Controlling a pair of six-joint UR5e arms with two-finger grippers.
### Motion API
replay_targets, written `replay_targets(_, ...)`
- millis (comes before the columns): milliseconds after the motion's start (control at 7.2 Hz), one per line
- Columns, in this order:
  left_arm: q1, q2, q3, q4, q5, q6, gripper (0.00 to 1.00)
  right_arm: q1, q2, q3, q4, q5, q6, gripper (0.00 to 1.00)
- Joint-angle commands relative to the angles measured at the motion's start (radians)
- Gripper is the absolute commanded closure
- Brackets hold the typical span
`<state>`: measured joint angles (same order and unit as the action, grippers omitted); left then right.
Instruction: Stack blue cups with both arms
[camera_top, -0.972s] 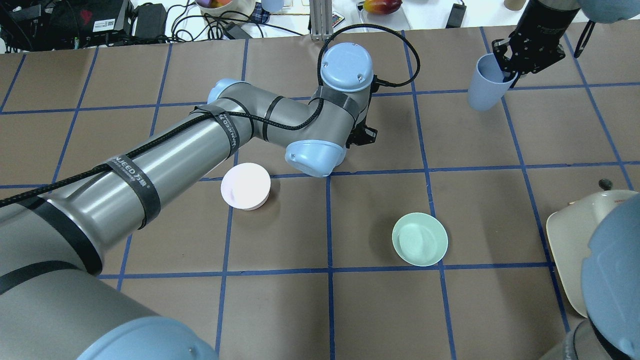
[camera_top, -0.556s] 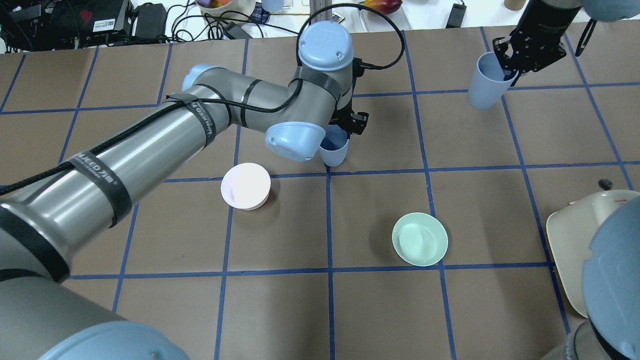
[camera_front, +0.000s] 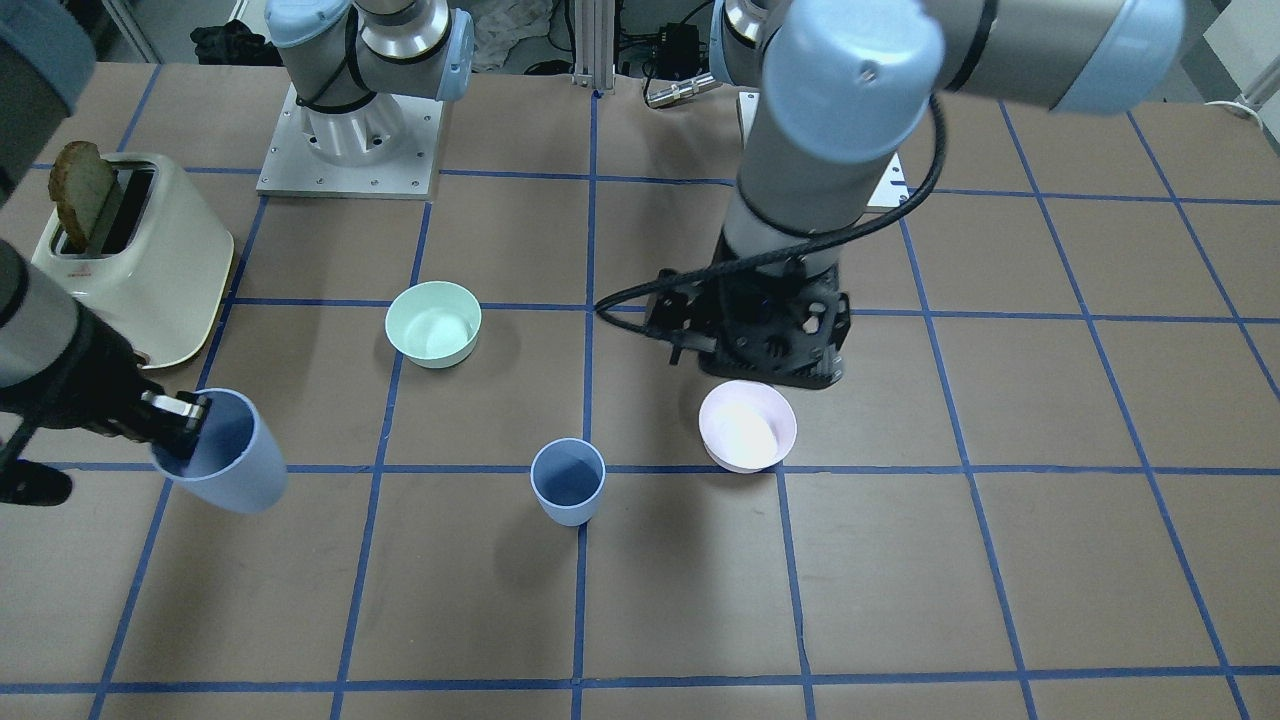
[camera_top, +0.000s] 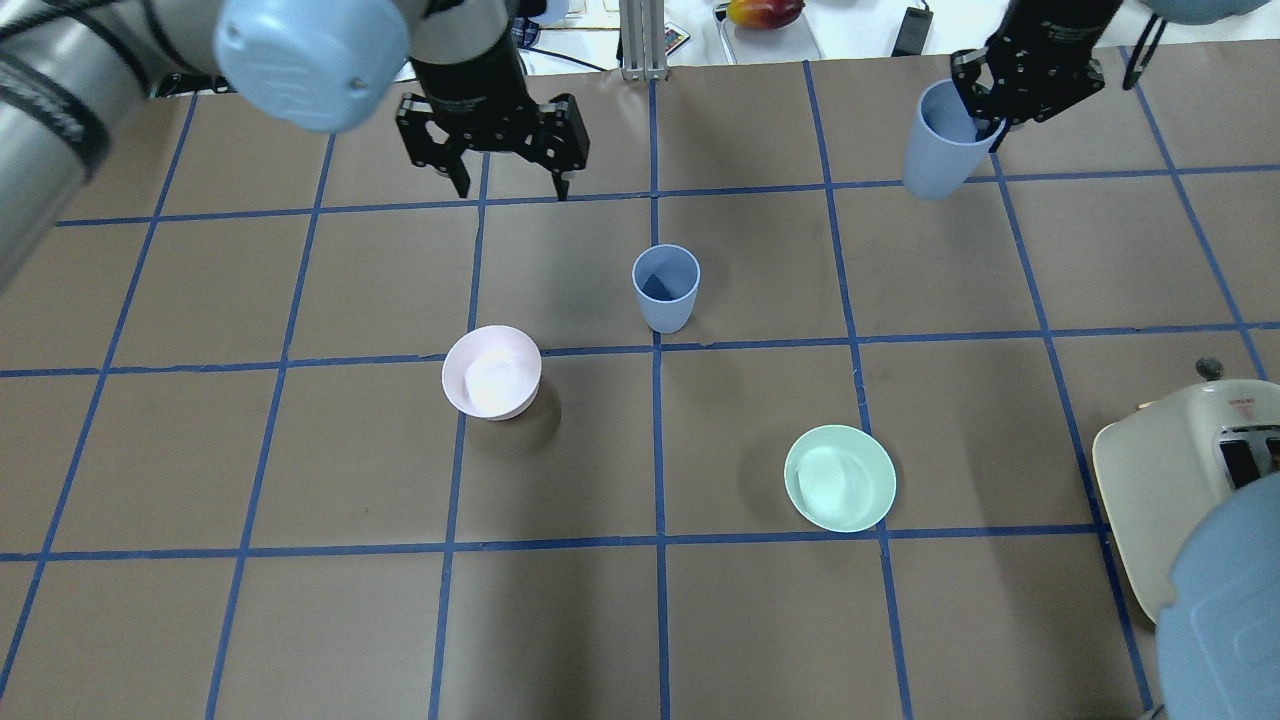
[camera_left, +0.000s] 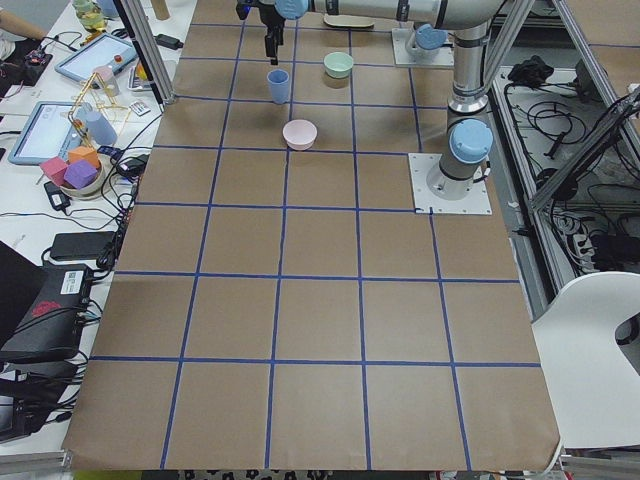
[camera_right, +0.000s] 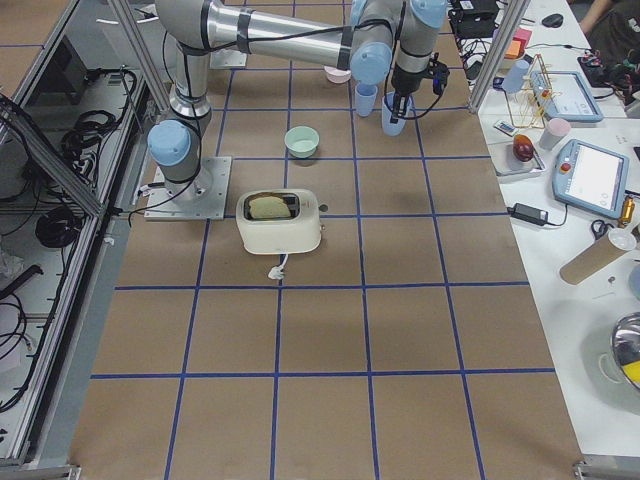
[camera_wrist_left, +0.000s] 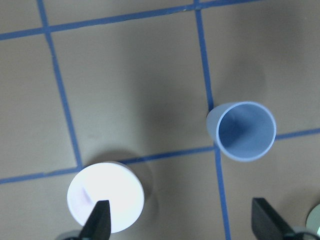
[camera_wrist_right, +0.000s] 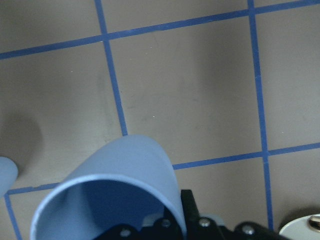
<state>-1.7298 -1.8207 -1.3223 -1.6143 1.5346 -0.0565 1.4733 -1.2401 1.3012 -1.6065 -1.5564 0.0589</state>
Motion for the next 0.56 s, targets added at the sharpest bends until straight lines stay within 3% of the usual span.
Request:
replay_targets(0, 0.094, 0.16, -0.078, -0.216, 0.004, 0.033, 0.0, 0.17, 0.001, 0.003, -0.006, 0.012, 0.209, 1.0)
replay_targets(139, 0.125, 0.214, -0.171, -0.194, 0.004, 0.07, 0.02, 0.239, 0.013, 0.007, -0.007, 0.012, 0.254, 1.0)
replay_targets(417, 0.142, 0.264, -0.306, 0.11, 0.019, 0.09, 0.0, 0.323, 0.039, 0.009, -0.013, 0.013, 0.334, 1.0)
